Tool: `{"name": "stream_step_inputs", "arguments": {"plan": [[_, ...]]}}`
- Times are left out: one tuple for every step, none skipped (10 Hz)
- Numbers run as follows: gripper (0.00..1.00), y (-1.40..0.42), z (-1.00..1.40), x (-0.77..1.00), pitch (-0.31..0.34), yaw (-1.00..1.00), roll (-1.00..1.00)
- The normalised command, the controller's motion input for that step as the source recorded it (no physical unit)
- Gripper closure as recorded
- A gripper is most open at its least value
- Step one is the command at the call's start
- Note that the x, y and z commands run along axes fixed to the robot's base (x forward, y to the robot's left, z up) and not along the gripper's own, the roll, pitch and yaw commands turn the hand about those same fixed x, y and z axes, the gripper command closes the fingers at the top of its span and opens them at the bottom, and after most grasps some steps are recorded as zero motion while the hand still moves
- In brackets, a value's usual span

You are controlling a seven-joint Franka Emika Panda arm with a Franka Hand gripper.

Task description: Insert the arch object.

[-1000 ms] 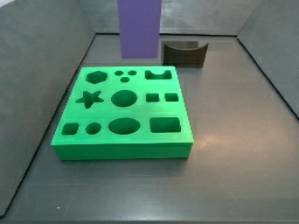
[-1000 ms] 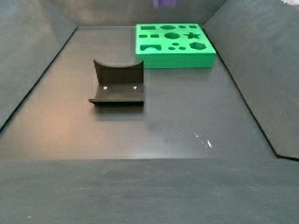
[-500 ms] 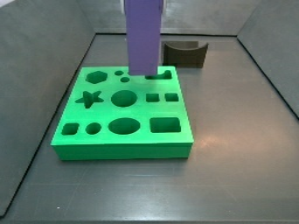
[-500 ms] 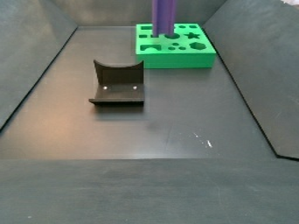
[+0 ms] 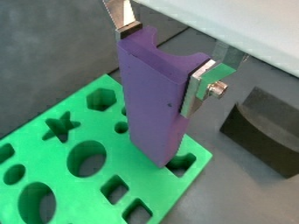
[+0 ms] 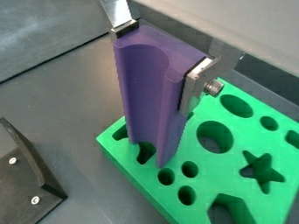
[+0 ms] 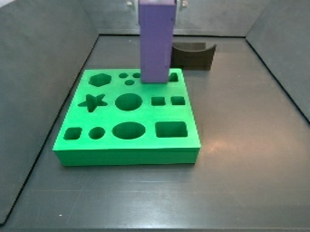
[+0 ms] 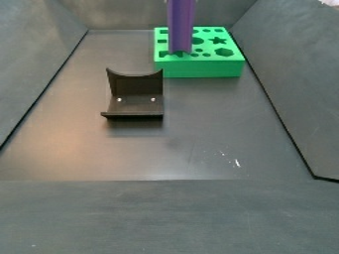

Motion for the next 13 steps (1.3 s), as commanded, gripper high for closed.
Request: {"name": "stream_step_inputs", "arguments": {"plan": [[1.00, 0.02, -0.42, 0.33, 0.000, -0.03, 0.00], [1.00, 0.04, -0.46, 0.38, 0.014, -0.02, 0.05], [1.00, 0.10, -0.47, 0.48, 0.060, 0.00, 0.15], [1.00, 0.09, -0.51, 0.35, 0.030, 0.00, 0.20], [1.00, 0.08, -0.50, 0.04, 0.000, 0.00, 0.22], [1.00, 0.09, -0.51, -0.05, -0.049, 0.00, 0.19], [1.00, 0.12, -0.51, -0.15, -0.077, 0.00, 0.17], [1.00, 0.13, -0.52, -0.19, -0.079, 0.00, 0.16], [1.00, 0.14, -0.47, -0.18, -0.047, -0.25, 0.09], [1.00, 0.08, -0.43, -0.15, -0.066, -0.30, 0.00], [1.00, 0.03, -0.40, 0.00, -0.091, -0.25, -0.06], [1.00, 0.00, -0.35, 0.11, -0.043, -0.15, -0.10], [1.00, 0.00, -0.32, 0.31, 0.000, -0.26, -0.11]]}}
